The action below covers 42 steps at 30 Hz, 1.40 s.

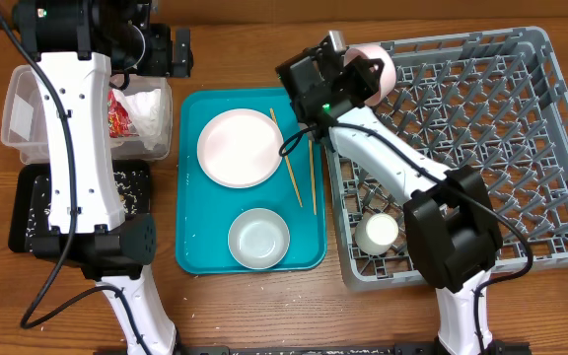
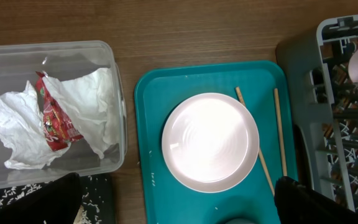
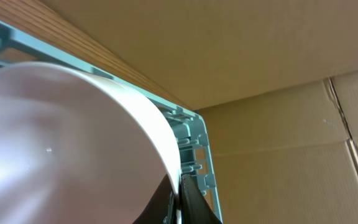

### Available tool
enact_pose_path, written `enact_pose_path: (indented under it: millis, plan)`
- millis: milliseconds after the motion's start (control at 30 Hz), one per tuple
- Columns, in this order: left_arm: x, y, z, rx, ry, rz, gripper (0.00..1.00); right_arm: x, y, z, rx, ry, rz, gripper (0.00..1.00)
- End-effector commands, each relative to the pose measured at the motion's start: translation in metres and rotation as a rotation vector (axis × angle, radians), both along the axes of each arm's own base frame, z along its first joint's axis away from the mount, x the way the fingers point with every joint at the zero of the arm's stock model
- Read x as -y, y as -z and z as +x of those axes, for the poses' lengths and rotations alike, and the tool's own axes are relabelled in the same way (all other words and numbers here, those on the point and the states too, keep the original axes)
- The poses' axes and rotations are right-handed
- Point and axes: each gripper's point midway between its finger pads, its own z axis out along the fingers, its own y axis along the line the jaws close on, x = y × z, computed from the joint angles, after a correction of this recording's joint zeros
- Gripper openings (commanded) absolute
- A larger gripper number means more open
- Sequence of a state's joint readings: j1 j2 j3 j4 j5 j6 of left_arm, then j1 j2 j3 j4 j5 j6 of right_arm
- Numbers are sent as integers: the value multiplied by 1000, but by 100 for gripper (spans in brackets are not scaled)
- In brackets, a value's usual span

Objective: Sort waste into correct bins and load items into the dishwasher
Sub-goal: 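Place the pink bowl in the upper part of the dish rack, then lower the right gripper onto the white bowl and grasp its rim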

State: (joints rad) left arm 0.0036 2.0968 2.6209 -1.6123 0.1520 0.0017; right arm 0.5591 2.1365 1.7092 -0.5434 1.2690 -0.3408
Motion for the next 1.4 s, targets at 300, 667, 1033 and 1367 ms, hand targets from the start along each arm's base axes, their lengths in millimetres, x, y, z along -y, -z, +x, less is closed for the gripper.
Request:
enact_pose_path:
  millis: [300, 667, 1033, 1367]
  plan:
    - [-3, -4, 2, 16, -8, 5, 100, -70, -1, -15, -9, -169, 62, 43]
    - [-3, -4, 2, 16, -8, 5, 100, -115, 8, -26, -31, -296, 267, 100]
    - [-3, -4, 2, 16, -8, 5, 100, -196, 16, -130, -555, -539, 980, 100]
    - [-3, -4, 2, 17, -8, 5, 100, -232, 67, -235, -1047, -472, 1260, 76]
